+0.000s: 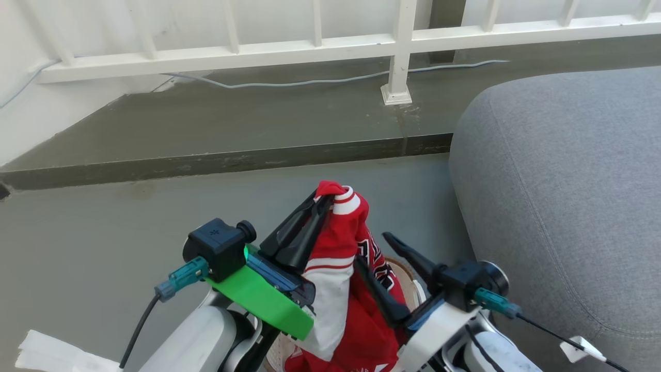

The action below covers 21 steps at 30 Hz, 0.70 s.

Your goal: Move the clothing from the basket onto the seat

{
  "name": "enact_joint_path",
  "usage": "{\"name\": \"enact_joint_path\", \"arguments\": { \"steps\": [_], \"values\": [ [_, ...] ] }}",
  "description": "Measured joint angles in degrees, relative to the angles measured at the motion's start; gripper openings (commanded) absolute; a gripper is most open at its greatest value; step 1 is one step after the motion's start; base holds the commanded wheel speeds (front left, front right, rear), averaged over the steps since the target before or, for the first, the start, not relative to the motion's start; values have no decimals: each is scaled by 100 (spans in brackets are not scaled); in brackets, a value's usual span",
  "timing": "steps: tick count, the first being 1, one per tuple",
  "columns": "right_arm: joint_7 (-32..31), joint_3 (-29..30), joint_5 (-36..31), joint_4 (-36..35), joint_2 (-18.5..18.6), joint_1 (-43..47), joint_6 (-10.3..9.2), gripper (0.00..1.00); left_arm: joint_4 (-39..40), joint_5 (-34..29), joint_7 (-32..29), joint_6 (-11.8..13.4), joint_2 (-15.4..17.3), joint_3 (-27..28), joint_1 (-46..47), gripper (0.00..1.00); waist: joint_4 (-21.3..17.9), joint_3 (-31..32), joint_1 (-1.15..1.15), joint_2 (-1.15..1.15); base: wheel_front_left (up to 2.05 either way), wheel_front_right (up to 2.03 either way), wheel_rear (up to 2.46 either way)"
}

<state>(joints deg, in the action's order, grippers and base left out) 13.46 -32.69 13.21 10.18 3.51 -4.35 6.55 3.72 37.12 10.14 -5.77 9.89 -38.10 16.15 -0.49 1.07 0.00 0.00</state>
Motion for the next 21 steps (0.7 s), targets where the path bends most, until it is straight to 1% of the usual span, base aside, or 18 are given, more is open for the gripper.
{"name": "enact_joint_path", "arguments": {
  "steps": [5,10,11,12,13,14,21],
  "values": [
    [-53,-309,58,297,0,-240,49,100,91,0,-9,0,-3,-77,1,0,49,-15,0,0,0,0,0],
    [-98,-485,154,614,0,-430,51,100,211,0,-60,-1,-26,-155,2,0,77,-33,0,0,0,0,0],
    [-98,-498,166,672,1,-476,51,94,231,0,-63,-1,-29,-174,2,0,82,-37,0,0,0,0,0],
    [-98,-510,194,720,1,-517,51,43,242,0,-101,-1,-29,-190,2,0,85,-41,0,0,0,0,0],
    [-97,-528,226,761,2,-561,51,18,243,0,-109,-1,-29,-213,2,0,89,-45,0,0,0,0,0],
    [-97,-550,303,783,4,-605,51,0,250,0,-109,-1,-30,-230,2,0,91,-48,0,0,0,0,0],
    [-89,-723,649,954,4,-818,51,0,303,-1,-160,-2,-35,-281,3,0,107,-69,0,0,0,0,0]
  ]
}}
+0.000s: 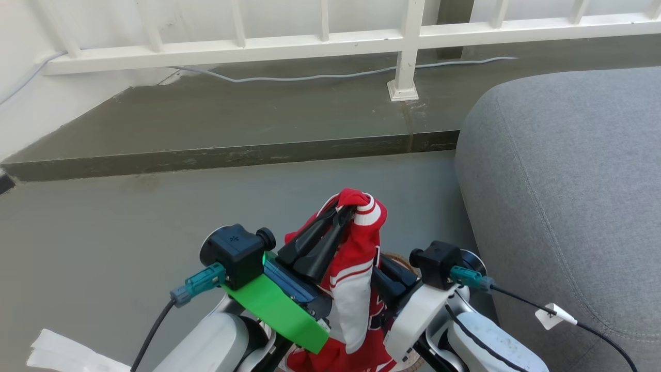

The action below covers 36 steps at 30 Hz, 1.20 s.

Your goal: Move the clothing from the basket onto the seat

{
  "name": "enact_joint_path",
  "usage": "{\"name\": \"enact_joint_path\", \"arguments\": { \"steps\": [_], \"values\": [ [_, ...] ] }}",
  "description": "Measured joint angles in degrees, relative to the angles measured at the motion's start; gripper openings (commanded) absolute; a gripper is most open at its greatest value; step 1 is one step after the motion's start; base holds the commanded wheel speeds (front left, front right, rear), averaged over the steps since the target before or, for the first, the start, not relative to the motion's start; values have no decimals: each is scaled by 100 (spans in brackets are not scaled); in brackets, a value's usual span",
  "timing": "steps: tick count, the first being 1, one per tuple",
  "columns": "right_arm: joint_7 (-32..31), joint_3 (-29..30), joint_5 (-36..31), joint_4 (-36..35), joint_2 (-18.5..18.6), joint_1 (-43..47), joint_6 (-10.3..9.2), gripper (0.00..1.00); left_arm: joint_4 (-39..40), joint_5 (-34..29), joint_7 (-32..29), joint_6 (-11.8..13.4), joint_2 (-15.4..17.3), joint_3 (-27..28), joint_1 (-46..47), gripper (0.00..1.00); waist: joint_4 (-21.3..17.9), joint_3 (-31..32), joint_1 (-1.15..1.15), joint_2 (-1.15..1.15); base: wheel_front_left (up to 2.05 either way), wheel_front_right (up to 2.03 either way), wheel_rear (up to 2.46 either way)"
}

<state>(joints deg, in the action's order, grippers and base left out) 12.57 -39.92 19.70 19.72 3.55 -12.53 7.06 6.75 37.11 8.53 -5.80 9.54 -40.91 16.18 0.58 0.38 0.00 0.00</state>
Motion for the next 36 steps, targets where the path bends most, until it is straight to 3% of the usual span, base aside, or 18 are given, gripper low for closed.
{"name": "enact_joint_path", "arguments": {
  "steps": [7,8,9,21,36],
  "values": [
    [52,-121,216,124,1,-209,0,0,63,0,-26,0,2,1,1,0,-4,-18,0,0,0,0,0],
    [52,-126,232,133,1,-238,0,0,70,0,-54,0,2,-1,1,39,-6,-20,0,0,0,0,0],
    [52,-136,261,141,0,-263,0,0,75,0,-75,1,3,-3,1,99,-8,-22,0,0,0,0,0],
    [109,-54,486,224,2,-726,-13,0,254,-194,-101,27,62,-31,2,100,-231,-99,0,0,0,0,0],
    [169,842,445,288,82,-1216,-435,0,404,-646,-404,126,422,-275,9,100,-846,-322,0,0,0,0,0]
  ]
}}
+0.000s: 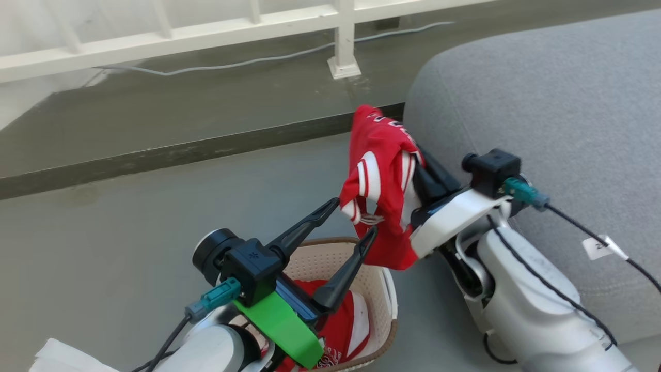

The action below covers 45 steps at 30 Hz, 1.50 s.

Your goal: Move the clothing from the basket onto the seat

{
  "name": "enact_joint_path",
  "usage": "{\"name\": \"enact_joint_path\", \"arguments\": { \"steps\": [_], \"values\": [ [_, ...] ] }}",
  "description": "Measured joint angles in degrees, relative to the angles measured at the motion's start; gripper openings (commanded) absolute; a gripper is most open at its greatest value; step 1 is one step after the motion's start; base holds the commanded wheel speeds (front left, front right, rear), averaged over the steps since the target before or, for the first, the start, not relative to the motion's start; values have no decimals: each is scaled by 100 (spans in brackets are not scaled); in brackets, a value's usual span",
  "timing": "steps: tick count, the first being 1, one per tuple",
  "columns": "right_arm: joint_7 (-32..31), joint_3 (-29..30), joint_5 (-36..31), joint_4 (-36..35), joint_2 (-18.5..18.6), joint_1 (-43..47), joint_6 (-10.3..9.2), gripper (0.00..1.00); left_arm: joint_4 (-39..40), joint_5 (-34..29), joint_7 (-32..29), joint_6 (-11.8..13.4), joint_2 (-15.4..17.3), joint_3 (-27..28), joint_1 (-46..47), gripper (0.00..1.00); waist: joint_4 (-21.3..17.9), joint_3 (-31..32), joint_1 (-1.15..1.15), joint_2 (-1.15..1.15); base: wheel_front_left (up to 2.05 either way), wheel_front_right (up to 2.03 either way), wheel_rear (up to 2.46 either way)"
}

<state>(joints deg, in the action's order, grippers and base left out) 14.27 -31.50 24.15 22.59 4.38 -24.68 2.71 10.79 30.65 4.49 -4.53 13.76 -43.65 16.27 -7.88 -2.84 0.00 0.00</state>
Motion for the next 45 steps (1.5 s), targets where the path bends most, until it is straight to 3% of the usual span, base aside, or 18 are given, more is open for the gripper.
{"name": "enact_joint_path", "arguments": {
  "steps": [7,29,38,45],
  "values": [
    [5,415,-19,-253,114,-193,-182,0,-1,-121,-121,78,146,-18,-2,100,-349,-190,0,0,0,0,0],
    [8,1606,-52,-736,171,-216,-485,0,157,-464,-508,189,505,-68,25,100,-1367,-1165,0,0,0,0,0],
    [8,2040,-54,-795,125,-312,-483,0,280,-521,-681,196,573,-55,263,100,-1704,-1517,0,0,0,0,0],
    [15,2426,-113,-576,419,-1046,-475,0,319,-623,-798,141,577,-88,481,100,-1796,-1800,0,0,0,0,0]
  ]
}}
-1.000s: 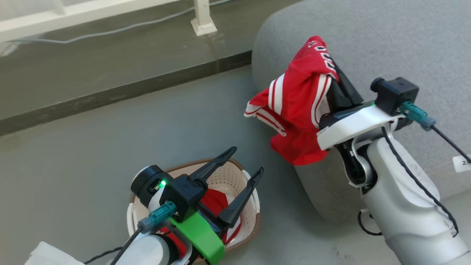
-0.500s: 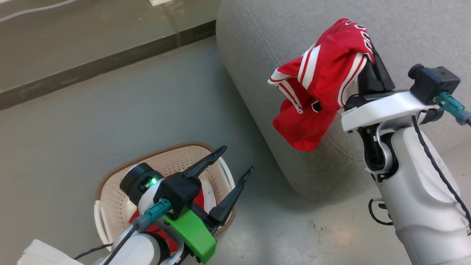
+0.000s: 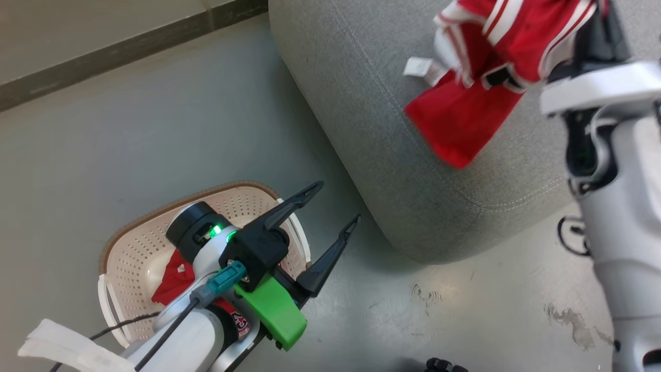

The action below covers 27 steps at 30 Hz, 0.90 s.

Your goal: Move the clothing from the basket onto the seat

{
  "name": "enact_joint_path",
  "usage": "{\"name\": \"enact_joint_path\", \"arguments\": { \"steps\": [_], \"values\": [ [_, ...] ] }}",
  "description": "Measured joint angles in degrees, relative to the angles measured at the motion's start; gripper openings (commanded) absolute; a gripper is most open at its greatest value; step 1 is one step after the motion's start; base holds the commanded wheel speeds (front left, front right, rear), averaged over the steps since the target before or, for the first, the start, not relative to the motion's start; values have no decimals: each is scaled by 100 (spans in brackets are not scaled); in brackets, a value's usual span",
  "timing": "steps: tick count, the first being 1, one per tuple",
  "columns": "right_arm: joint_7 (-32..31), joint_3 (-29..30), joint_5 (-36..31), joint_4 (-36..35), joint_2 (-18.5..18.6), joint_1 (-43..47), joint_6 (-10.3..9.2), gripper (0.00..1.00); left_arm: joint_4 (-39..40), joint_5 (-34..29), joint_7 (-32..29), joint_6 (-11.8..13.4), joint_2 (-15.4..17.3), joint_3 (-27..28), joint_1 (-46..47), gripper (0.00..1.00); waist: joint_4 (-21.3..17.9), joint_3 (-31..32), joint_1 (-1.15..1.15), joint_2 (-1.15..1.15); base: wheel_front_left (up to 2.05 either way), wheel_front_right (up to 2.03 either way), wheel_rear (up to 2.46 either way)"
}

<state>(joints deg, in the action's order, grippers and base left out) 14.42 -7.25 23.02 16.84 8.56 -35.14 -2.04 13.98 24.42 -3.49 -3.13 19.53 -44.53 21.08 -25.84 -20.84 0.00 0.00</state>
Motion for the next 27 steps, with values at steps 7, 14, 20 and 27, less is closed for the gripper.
{"name": "enact_joint_path", "arguments": {
  "steps": [7,14,20,27],
  "values": [
    [0,332,-67,280,338,-829,0,0,45,-7,-52,-46,-4,-5,143,100,124,-209,0,0,0,0,0],
    [19,636,-98,523,635,-1590,-9,0,147,-10,-135,-89,-5,-4,298,100,299,-430,0,0,0,0,0],
    [19,839,-85,1022,809,-1823,-59,0,198,-44,-229,-90,-5,0,398,100,439,-670,0,0,0,0,0],
    [19,1085,74,1686,859,-1801,-111,0,320,-102,-335,-91,5,4,560,100,596,-992,0,0,0,0,0]
  ]
}}
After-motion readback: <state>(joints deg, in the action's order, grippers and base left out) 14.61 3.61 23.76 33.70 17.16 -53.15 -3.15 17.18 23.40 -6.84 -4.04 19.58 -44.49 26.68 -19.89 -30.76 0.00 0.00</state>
